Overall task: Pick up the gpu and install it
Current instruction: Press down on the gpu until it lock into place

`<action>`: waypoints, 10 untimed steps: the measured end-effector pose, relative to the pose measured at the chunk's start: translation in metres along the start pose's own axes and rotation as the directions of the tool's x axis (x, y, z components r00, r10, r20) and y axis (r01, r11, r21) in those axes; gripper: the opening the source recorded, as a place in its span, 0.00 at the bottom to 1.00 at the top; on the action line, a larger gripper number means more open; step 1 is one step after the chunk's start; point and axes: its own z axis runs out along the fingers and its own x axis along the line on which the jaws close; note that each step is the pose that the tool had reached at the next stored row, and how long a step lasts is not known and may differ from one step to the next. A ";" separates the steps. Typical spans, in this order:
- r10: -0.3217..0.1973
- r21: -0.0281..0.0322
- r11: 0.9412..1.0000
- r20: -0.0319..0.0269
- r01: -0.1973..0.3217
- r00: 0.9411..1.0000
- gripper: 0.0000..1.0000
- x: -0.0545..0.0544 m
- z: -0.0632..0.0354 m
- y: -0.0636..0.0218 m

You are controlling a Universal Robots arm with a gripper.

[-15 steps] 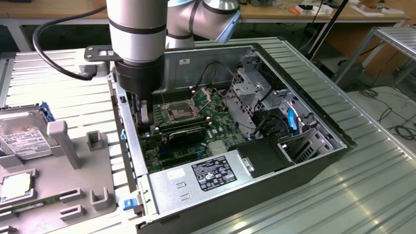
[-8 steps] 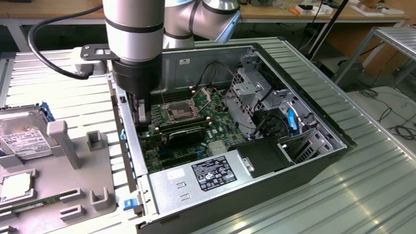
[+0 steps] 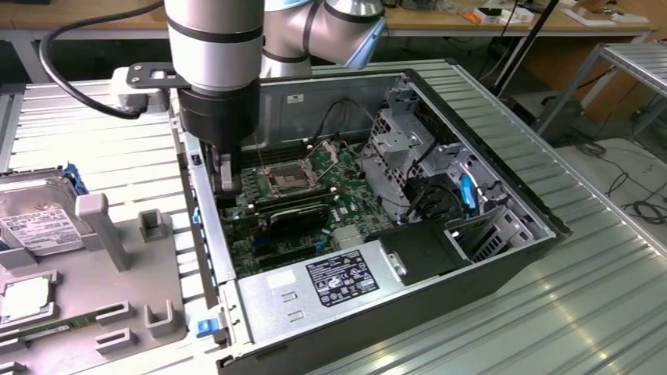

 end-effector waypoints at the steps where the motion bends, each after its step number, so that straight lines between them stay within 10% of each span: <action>1: 0.001 0.000 1.000 0.000 -0.001 1.000 0.11 0.000 -0.0002 0.0000; 10: 0.017 0.006 1.000 0.002 -0.017 1.000 0.11 0.000 0.0040 0.0027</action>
